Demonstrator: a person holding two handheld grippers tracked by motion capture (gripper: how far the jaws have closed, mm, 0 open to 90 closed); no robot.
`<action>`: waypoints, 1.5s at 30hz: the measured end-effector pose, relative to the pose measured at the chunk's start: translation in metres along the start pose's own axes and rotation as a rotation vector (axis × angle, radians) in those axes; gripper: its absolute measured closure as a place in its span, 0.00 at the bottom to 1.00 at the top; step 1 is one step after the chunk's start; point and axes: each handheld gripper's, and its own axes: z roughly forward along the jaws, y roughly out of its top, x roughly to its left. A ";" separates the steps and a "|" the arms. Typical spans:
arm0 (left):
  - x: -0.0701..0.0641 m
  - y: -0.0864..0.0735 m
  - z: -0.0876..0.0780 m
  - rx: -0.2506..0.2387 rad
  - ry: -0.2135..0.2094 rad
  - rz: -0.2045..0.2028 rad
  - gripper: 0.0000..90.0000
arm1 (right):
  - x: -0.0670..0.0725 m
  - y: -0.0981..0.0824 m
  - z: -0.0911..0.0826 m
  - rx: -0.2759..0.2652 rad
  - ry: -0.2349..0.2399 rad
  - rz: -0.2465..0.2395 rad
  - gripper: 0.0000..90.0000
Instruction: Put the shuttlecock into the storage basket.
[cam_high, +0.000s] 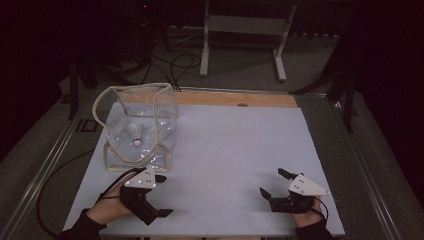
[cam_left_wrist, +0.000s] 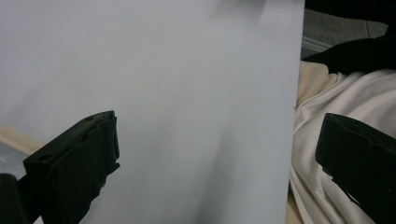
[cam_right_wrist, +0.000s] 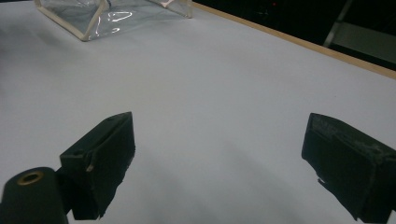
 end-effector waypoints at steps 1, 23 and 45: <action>0.000 -0.001 0.001 0.005 0.004 -0.001 0.01 | 0.000 0.000 0.000 -0.002 0.002 0.001 0.11; 0.009 -0.031 0.008 -0.020 0.063 -0.057 0.01 | -0.001 -0.001 0.001 -0.003 0.003 -0.009 0.11; 0.012 -0.045 0.010 -0.080 0.147 -0.113 0.01 | -0.001 -0.002 0.001 0.006 0.004 -0.007 0.11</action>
